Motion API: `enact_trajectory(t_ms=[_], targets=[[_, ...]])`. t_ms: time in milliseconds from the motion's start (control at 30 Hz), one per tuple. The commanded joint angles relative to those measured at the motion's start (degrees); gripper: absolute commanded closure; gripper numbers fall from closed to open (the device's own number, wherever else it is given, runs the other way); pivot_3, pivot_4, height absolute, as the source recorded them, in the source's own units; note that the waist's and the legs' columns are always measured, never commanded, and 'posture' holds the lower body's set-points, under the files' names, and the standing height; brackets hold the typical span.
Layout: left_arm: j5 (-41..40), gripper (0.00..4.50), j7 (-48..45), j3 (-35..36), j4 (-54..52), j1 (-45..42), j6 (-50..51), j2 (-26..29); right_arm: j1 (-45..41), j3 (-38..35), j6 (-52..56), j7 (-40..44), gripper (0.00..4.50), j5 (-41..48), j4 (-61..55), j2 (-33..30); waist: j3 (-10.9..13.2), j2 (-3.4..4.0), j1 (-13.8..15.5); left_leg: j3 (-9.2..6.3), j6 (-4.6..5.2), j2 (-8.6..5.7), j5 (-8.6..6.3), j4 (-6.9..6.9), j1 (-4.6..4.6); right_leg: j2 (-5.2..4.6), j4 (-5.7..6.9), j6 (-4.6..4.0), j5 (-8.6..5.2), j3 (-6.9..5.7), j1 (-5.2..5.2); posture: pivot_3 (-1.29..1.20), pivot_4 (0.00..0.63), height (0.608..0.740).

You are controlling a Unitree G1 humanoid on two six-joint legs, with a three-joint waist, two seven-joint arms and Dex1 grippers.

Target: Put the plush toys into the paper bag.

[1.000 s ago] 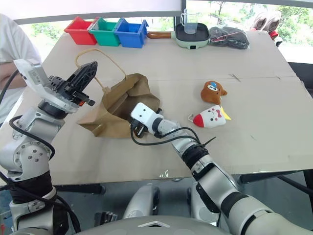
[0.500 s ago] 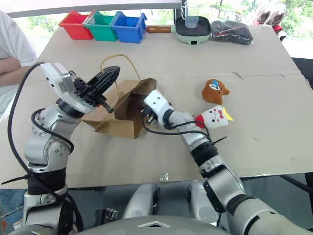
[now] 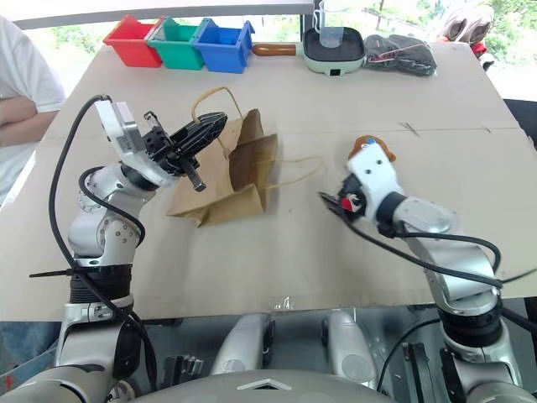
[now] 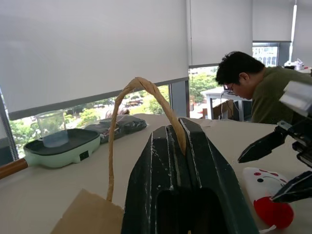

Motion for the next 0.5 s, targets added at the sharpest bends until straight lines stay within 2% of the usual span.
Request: enact_trajectory(t_ms=[33,67,100,133,200,233,267,367,500], targets=[[-1.4,4.5,-0.78,-0.03,-0.73,-1.22,-0.66,-0.67,1.19,1.17,2.23,-2.08,0.33,-0.33,1.37,0.01,0.0,0.0,-0.22,0.0,0.0,0.01,0.0,0.0,0.02,0.01,0.01,0.0,0.0,0.0,0.0,0.0,0.15,0.74],[-1.58,4.5,-0.98,-0.24,-0.97,-1.17,-0.25,-0.93,1.9,3.41,-0.2,-2.15,0.33,-2.0,4.1,-1.55,0.0,0.0,-0.29,0.0,0.0,0.02,0.0,-0.03,0.04,0.03,0.01,0.0,0.0,0.01,0.0,0.0,0.15,0.74],[-1.84,4.5,-1.27,-0.37,-1.24,-1.07,0.19,-1.05,2.5,5.59,-2.63,-2.04,0.9,-3.61,6.07,-3.36,0.0,0.0,-0.27,-0.01,0.0,0.04,0.0,-0.03,0.04,0.07,0.0,0.0,0.0,0.02,0.0,0.0,0.15,0.74],[-2.05,4.5,-1.49,-0.39,-1.47,-0.94,0.49,-1.08,2.91,7.07,-4.26,-1.99,1.2,-4.66,7.19,-4.63,0.0,0.0,-0.24,0.0,0.0,0.04,0.0,-0.03,0.05,0.06,0.01,0.0,0.0,0.02,0.0,0.0,0.15,0.74],[-3.12,4.5,-1.96,-0.27,-2.09,-0.71,1.59,-0.97,3.53,5.63,-5.48,-1.6,2.11,-3.2,7.57,-3.78,-0.03,-0.04,-0.18,0.01,0.0,0.03,0.0,-0.01,0.04,0.05,-0.01,0.01,-0.01,0.02,0.01,0.0,0.15,0.74],[-3.5,4.5,-2.08,-0.07,-2.18,-0.66,1.96,-0.78,3.85,4.73,-7.14,-1.05,2.8,-2.79,6.82,-4.24,-0.03,-0.05,-0.09,-0.02,0.0,0.03,0.0,0.0,0.04,0.05,-0.01,0.01,-0.01,0.0,0.03,0.0,0.15,0.74],[-3.95,4.5,-2.39,0.06,-2.19,-0.74,2.34,-0.57,4.54,2.89,-11.19,0.59,2.96,-2.17,5.4,-5.29,-0.03,-0.05,-0.01,-0.03,0.0,0.03,0.0,0.01,0.04,0.05,-0.01,0.02,-0.01,-0.02,0.05,0.0,0.15,0.74],[-5.54,4.5,-2.73,0.31,-2.6,-0.96,4.15,-0.18,6.5,-4.42,-24.46,6.79,4.42,1.18,2.02,-7.8,0.06,-0.1,0.24,-0.04,0.0,0.0,0.0,0.07,-0.01,0.01,-0.05,0.05,-0.02,-0.04,0.07,0.0,0.15,0.74],[-7.5,4.5,-3.1,0.58,-3.55,-0.73,6.86,0.85,3.36,-11.87,-29.91,13.46,4.42,9.27,0.03,-9.43,0.12,-0.12,-0.02,-0.03,0.01,0.0,0.0,0.1,-0.01,0.01,-0.03,0.06,-0.02,-0.03,0.07,0.0,0.15,0.74]])
